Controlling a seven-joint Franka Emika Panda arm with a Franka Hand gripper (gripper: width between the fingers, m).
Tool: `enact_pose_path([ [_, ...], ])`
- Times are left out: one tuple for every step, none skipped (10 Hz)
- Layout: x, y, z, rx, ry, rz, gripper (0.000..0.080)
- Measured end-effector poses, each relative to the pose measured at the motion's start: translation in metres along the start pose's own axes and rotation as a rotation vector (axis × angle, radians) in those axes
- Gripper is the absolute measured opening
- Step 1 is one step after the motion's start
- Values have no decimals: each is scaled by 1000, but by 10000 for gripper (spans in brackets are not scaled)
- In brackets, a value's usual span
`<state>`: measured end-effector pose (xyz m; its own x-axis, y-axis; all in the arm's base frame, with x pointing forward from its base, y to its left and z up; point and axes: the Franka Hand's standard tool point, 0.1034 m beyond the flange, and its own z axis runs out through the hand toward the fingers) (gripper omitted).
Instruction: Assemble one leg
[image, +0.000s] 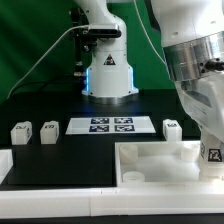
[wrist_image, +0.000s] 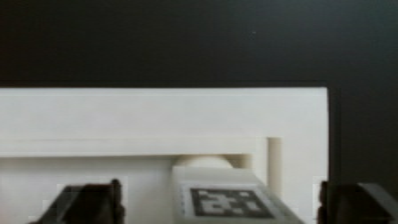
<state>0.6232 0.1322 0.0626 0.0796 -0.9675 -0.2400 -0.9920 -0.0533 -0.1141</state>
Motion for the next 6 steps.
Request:
enact_pose_path([
  [-3, 0, -1, -19, 11, -184, 622],
  [-5, -2, -2, -30, 35, -415, 642],
  [-5, -2, -2, -34, 36, -546, 648],
  [-4, -2, -2, -36, 35, -657, 648],
  [-4, -2, -2, -38, 34, -768, 649],
  [-3, -2, -2, -40, 32, -880, 649],
])
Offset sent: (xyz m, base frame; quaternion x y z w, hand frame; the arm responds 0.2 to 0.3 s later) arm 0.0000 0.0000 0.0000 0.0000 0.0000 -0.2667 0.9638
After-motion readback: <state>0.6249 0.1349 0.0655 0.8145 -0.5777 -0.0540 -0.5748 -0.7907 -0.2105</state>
